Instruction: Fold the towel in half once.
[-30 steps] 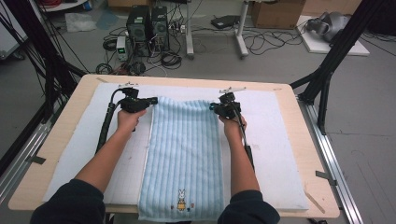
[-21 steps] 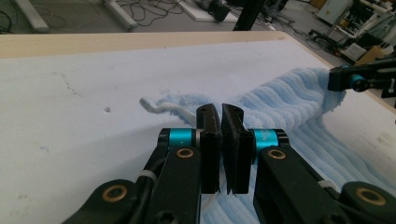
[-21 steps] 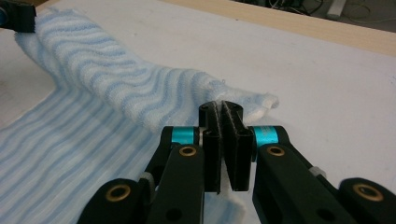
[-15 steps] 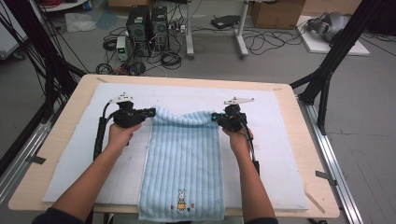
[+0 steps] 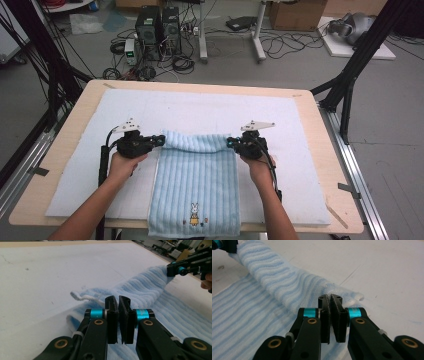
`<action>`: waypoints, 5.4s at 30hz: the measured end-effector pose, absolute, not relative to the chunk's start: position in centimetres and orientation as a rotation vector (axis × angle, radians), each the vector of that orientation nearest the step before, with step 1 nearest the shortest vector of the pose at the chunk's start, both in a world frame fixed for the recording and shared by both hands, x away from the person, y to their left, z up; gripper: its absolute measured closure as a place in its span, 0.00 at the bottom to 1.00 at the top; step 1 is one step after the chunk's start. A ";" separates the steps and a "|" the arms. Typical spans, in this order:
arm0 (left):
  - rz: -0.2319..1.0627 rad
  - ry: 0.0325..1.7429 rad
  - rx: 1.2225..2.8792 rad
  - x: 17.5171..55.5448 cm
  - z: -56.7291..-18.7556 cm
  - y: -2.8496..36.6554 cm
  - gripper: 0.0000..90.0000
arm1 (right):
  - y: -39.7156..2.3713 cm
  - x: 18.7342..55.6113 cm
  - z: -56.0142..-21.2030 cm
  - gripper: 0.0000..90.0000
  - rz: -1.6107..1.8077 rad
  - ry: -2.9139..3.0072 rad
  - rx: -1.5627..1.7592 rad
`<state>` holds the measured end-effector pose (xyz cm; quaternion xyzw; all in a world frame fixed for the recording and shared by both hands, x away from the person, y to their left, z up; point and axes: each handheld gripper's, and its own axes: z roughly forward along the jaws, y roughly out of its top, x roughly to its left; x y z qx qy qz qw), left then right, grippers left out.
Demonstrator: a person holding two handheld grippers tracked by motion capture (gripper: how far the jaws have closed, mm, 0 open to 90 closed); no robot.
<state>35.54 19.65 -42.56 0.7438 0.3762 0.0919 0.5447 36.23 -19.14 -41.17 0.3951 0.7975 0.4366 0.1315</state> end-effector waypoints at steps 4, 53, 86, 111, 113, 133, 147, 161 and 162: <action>0.207 0.894 1.790 34.7 -43.5 19.9 0.94 | -19.2 35.2 -41.9 0.96 1.266 2.338 1.151; 0.232 0.959 1.779 37.3 -42.4 20.2 0.94 | -18.3 39.4 -43.2 0.68 1.132 2.302 1.331; 0.156 0.874 1.768 26.8 -43.5 20.8 0.94 | -20.7 26.4 -41.8 0.91 1.318 2.295 1.107; 0.187 1.016 1.703 27.2 -43.5 23.3 0.60 | -20.0 25.6 -43.3 0.71 1.301 2.352 1.143; 0.189 1.026 1.706 27.8 -43.6 23.5 0.60 | -19.2 26.0 -43.9 0.73 1.207 2.399 1.105; 0.127 1.079 1.716 33.9 -43.7 22.0 0.60 | -21.4 30.2 -42.9 0.69 1.273 2.259 1.218; 0.116 1.042 1.900 35.6 -45.1 19.0 0.94 | -20.1 33.3 -44.2 0.94 1.116 2.364 1.259; -0.069 1.003 1.798 33.3 -42.5 21.3 0.96 | -21.1 30.2 -41.3 0.96 1.247 2.376 1.201; -0.079 1.004 1.802 33.0 -42.6 21.4 0.96 | -21.3 29.9 -41.2 0.96 1.247 2.387 1.201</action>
